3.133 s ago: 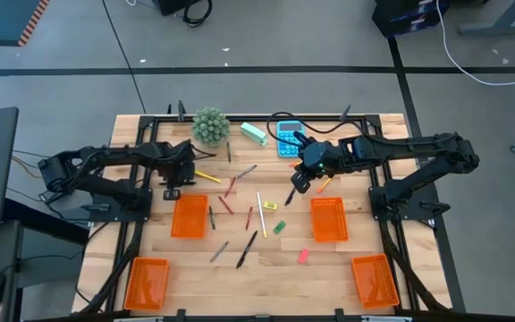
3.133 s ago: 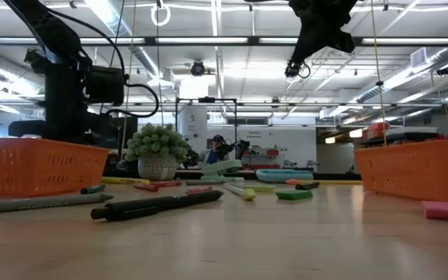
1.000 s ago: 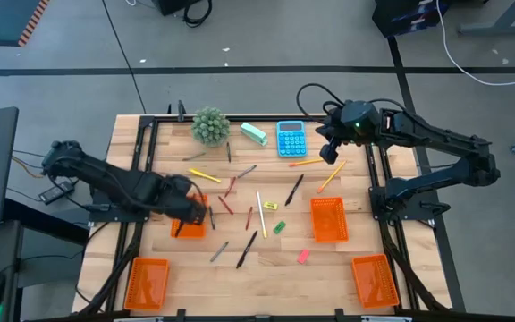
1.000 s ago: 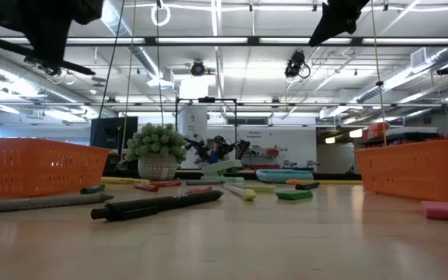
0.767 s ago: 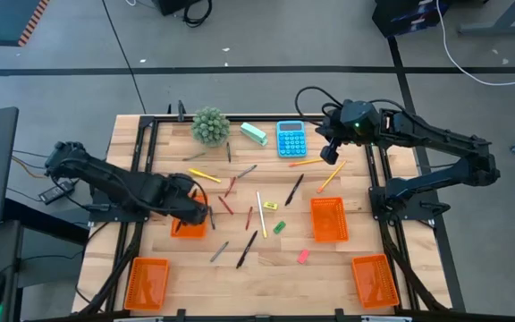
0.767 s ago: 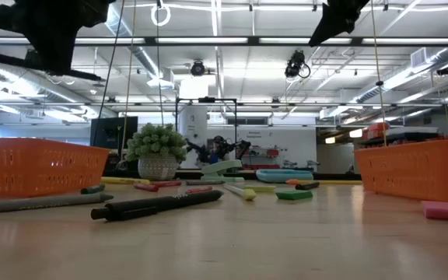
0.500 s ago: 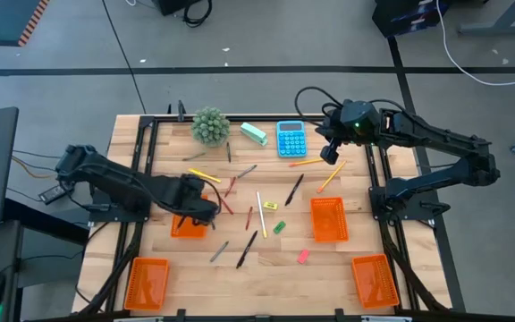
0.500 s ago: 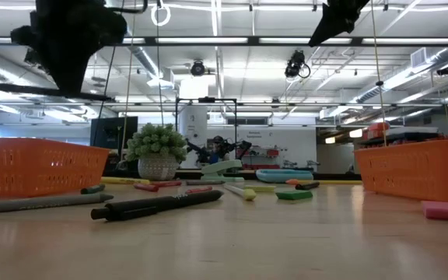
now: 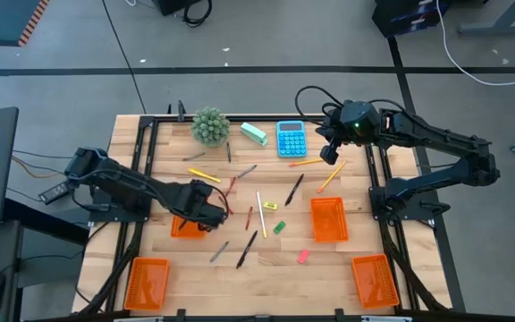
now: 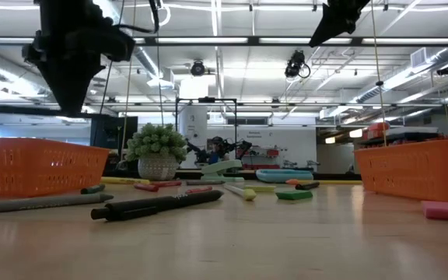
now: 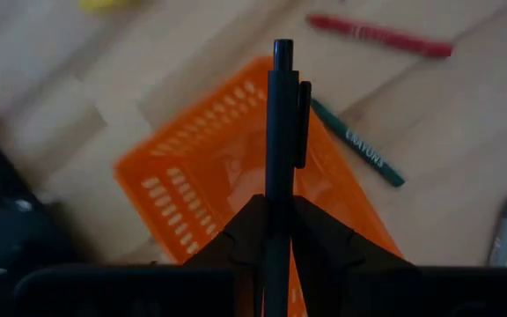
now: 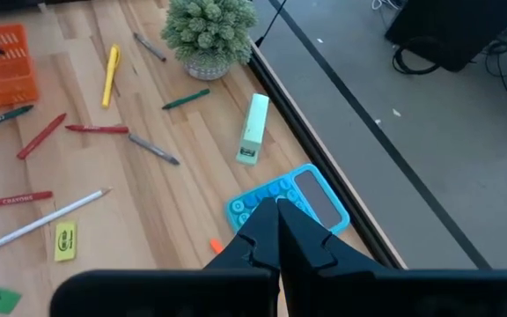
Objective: Sort crayons/erasers/pens/pencils in bins
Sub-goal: Put the top left black ballpen into the top left orange basket
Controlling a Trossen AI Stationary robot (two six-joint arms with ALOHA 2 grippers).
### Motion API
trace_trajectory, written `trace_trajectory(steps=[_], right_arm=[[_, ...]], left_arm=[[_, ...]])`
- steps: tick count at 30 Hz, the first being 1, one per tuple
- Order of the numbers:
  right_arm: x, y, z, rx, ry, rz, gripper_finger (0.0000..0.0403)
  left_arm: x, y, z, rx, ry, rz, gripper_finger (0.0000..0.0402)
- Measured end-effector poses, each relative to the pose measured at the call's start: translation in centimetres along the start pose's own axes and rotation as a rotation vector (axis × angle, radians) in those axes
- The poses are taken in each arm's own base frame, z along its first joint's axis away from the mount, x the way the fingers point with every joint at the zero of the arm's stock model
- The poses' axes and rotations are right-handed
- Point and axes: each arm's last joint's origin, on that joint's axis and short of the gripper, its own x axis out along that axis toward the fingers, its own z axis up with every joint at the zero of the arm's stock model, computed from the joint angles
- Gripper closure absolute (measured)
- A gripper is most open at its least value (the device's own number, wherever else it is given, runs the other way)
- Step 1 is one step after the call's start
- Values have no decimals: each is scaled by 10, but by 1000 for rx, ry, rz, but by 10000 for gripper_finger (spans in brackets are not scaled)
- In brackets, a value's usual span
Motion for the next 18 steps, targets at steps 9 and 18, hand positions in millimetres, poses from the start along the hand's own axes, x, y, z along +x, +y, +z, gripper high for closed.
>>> trace_trajectory(steps=[9,18], right_arm=[[0,0,-4,13,42,2,397],[0,0,-4,23,42,2,397]], left_arm=[[19,16,-12,4,21,-39,351],[32,16,-3,8,-9,-100,350]])
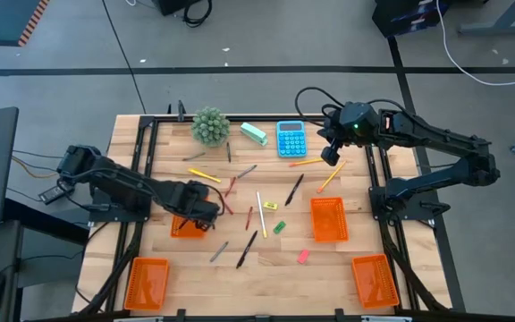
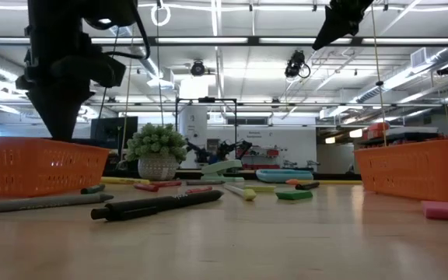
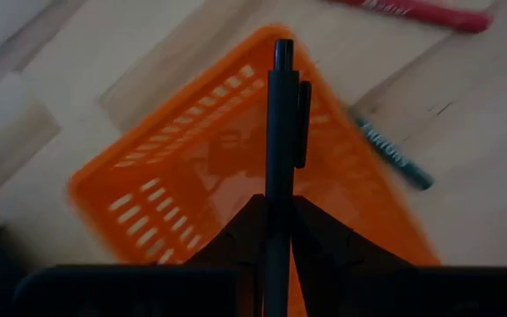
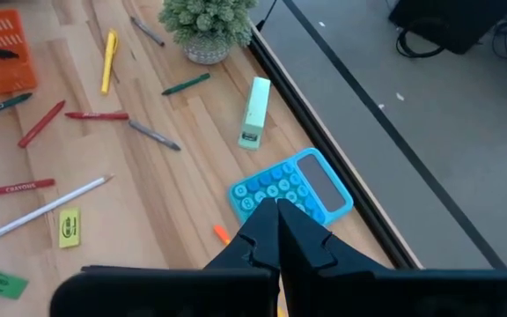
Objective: Sort crayons/erasers/pens/pencils in bins
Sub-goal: Put the top left black ballpen into the top left orange basket
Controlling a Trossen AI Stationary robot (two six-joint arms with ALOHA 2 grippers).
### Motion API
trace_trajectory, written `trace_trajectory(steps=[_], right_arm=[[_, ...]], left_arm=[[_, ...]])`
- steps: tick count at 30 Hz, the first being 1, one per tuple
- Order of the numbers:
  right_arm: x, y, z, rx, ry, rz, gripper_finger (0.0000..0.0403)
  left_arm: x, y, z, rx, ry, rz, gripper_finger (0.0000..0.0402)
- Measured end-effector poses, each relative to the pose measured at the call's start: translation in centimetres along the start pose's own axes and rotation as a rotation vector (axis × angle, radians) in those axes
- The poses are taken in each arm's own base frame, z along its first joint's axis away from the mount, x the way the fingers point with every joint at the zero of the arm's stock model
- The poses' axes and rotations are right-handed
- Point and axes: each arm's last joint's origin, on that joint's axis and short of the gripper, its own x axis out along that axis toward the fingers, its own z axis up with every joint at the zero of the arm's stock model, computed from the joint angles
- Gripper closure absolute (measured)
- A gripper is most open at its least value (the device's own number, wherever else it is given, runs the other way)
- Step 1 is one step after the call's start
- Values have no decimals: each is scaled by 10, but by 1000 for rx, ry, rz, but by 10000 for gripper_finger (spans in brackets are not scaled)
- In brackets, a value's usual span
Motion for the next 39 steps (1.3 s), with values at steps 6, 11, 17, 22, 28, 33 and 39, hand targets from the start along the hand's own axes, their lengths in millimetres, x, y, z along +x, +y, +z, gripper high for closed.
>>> trace_trajectory(steps=[6,11,17,22,28,33,39], right_arm=[[0,0,0,31,0,0,397],[0,0,0,32,-1,0,397],[0,0,0,32,-1,0,397],[0,0,-1,47,10,17,397],[0,2,-5,42,58,74,397],[0,3,-6,40,70,103,397],[-2,4,-13,26,135,170,397]], left_arm=[[8,3,-3,-2,11,6,344],[12,3,-4,-4,16,-10,348],[13,2,-3,-7,12,-22,338],[13,2,-4,-8,13,-19,307],[9,2,-4,-49,47,-17,269],[-12,-8,5,-23,43,-64,250],[-46,-23,19,-18,-25,-164,266]])
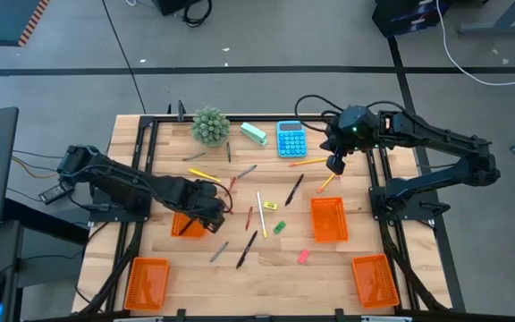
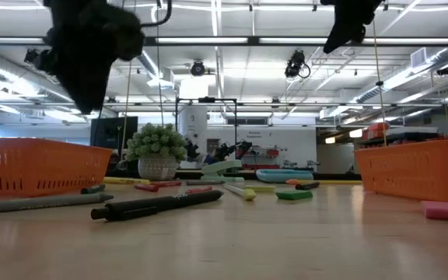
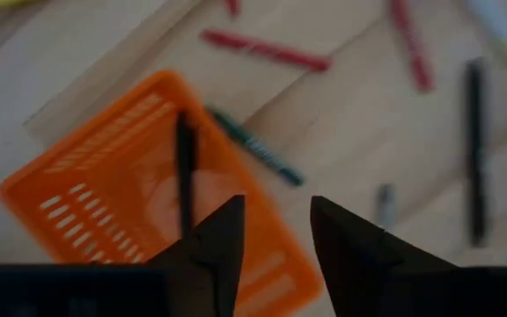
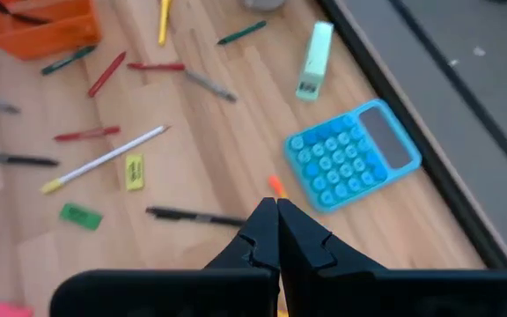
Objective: Sort crayons/erasers/pens/pencils in bins
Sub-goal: Put the top left black ballpen into the top left orange basket, then put the bottom black pen into the top left orange basket
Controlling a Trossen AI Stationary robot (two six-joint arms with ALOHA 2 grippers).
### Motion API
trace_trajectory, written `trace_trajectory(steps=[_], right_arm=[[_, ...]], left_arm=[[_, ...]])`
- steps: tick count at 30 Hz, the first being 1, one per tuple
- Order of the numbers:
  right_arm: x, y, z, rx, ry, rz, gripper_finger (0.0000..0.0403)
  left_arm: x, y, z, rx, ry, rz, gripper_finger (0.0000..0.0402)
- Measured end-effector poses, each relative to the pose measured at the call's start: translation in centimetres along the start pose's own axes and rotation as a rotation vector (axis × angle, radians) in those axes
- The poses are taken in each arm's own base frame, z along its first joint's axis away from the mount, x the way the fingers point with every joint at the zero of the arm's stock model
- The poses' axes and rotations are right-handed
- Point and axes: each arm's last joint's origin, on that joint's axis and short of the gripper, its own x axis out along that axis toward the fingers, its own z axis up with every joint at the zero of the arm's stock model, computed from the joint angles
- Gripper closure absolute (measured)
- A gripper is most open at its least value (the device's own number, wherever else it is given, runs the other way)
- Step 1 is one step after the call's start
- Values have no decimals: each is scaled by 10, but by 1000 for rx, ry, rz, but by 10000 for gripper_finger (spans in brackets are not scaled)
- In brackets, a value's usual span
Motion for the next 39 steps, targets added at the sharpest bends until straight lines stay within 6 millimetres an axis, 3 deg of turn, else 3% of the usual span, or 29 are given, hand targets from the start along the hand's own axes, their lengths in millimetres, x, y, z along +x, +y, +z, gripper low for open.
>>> trace_trajectory(steps=[5,11,17,24,31,39], right_arm=[[-5,1,-7,37,47,74,397],[-18,1,-16,146,78,131,397],[-28,-1,-27,237,126,133,397],[-39,7,-40,430,232,204,397],[-39,26,-44,537,398,362,397],[-36,43,-47,505,427,296,397]], left_arm=[[-20,-17,9,7,-64,-92,292],[-20,-33,16,52,-121,-202,317],[-11,-51,21,107,-166,-311,341],[3,-64,12,81,-130,-318,394],[22,-82,2,36,-116,-351,393],[47,-96,-9,54,-76,-355,385]])
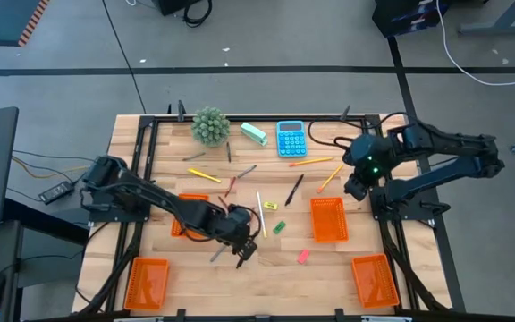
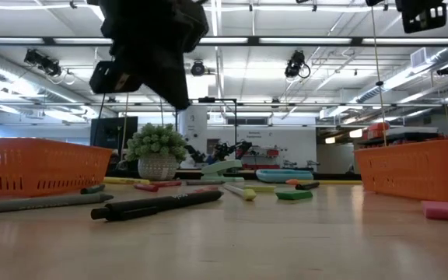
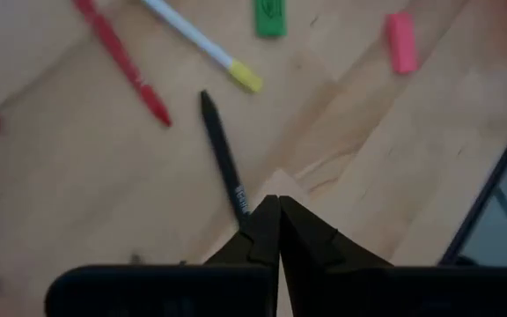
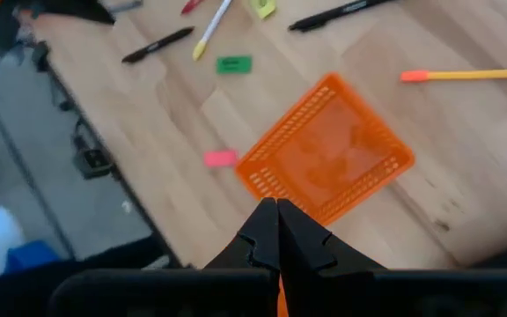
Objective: Sort crayons/erasers/pens/pencils in bins
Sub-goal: Put the bottom black pen into the top left orange basket
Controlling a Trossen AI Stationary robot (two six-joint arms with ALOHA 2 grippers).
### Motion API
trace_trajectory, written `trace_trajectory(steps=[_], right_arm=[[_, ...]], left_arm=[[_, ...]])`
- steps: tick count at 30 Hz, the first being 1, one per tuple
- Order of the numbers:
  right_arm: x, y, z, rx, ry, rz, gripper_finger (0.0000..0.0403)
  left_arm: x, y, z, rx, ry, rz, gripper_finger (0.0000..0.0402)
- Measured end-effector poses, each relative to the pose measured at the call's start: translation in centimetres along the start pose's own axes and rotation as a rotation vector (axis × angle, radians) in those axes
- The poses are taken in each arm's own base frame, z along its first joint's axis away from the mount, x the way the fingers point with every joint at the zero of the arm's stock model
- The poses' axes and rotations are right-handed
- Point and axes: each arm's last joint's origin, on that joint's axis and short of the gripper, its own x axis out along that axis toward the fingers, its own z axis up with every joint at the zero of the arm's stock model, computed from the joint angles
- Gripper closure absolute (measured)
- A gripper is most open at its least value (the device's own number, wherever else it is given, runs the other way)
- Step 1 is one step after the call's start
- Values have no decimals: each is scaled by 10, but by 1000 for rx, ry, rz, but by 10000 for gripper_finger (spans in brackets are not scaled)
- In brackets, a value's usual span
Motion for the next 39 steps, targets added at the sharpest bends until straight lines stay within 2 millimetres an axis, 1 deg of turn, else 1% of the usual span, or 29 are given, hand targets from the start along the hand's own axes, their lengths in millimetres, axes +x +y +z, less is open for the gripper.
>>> trace_trajectory(steps=[3,6,9,14,20,23,27,32,36,39], right_arm=[[2,5,-2,-17,-33,-13,397],[5,9,-4,-46,-34,-16,397],[6,12,-7,-93,-30,-19,397],[7,17,-11,-144,-81,-47,397],[7,20,-14,-234,-124,-71,397],[7,20,-14,-265,-123,-74,397],[7,18,-15,-291,-108,-87,397],[7,18,-16,-298,-100,-92,397],[7,18,-16,-298,-100,-91,397],[7,18,-16,-294,-100,-92,397]], left_arm=[[12,2,-4,-17,23,28,389],[25,0,-6,-25,16,8,395],[37,-2,-7,-46,13,-11,392],[53,-6,-9,-40,50,66,381],[64,-23,-4,33,85,111,393],[70,-28,-2,46,109,165,394],[71,-30,-1,33,151,272,379],[61,-33,3,12,180,387,368],[59,-32,4,-61,173,406,376],[59,-33,2,-75,177,405,378]])
